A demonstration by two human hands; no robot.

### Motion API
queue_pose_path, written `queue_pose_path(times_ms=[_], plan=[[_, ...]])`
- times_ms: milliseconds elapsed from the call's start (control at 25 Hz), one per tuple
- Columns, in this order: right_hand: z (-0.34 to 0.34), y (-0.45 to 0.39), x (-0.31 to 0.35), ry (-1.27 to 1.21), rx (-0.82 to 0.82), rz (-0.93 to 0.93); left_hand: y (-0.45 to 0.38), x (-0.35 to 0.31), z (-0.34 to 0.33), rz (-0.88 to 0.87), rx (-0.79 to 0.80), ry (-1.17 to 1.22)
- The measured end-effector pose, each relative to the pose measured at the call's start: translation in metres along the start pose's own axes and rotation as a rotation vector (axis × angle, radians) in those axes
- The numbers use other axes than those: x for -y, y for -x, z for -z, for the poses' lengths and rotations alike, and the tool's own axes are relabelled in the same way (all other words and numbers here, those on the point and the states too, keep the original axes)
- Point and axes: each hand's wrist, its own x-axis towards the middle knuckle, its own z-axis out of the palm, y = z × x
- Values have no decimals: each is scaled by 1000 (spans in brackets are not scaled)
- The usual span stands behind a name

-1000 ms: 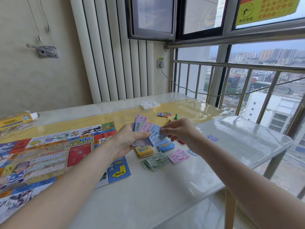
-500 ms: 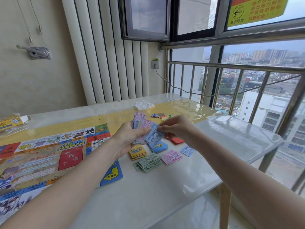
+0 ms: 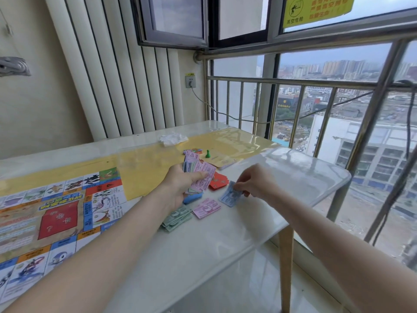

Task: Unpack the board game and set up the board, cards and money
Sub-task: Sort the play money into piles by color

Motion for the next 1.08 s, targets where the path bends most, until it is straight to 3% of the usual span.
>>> queue_pose_path(times_ms=[120, 200, 280, 360, 480, 720, 1080], plan=[[-6, 5, -1, 450, -98, 94, 1, 1, -5, 14, 34, -13], [-5, 10, 6, 494, -182, 174, 4, 1, -4, 35, 81, -28], [-1, 9, 19, 209, -226, 240, 5, 1, 0, 58, 152, -27], [0, 6, 36, -194, -51, 227, 6, 0, 6, 48, 215, 6], [-6, 7, 49, -443, 160, 146, 10, -3, 14, 25, 266, 47], [-4, 4, 51, -499, 129, 130, 18, -18, 37, 153, 393, 176], [2, 12, 56, -436, 225, 147, 18, -19, 36, 63, 220, -86]])
